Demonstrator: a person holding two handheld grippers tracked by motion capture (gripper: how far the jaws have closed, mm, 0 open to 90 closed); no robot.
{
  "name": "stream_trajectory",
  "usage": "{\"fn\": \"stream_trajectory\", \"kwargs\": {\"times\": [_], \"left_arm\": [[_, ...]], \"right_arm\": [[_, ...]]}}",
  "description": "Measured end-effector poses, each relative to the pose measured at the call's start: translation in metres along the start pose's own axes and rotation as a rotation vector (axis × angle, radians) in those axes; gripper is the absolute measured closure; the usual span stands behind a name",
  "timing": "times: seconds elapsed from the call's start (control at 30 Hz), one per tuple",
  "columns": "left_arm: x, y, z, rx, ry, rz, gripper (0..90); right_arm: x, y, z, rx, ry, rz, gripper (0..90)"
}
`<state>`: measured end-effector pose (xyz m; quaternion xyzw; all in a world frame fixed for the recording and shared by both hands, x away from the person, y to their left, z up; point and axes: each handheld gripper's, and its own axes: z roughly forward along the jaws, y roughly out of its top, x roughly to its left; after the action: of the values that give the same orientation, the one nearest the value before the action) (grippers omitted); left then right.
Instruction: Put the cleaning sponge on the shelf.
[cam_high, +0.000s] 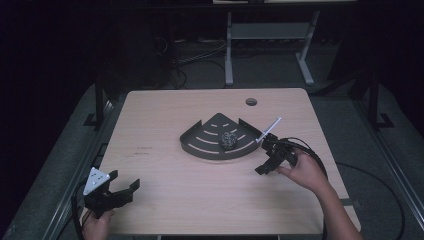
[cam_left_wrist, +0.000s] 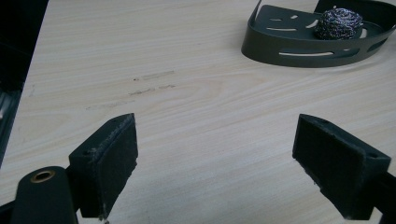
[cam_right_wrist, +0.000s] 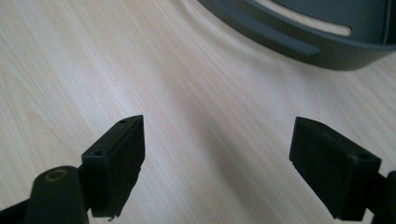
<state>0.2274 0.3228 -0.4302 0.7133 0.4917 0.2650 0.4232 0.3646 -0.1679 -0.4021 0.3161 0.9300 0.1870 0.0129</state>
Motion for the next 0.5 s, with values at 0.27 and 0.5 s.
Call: {"fn": "stream_trajectory", "kwargs": {"times": [0.27,0.5], "left_arm": [[-0.001,0.000,0.000,0.004,-0.002,0.006,13.3],[-0.002,0.000,0.001,0.007,-0.003,0.010,13.3]], "right_arm": [[-0.002,-0.016,0.001,-0.005,0.001,0.023,17.9],[0.000,-0.027,0.000,-0.013,-0.004,0.025,18.4]]}}
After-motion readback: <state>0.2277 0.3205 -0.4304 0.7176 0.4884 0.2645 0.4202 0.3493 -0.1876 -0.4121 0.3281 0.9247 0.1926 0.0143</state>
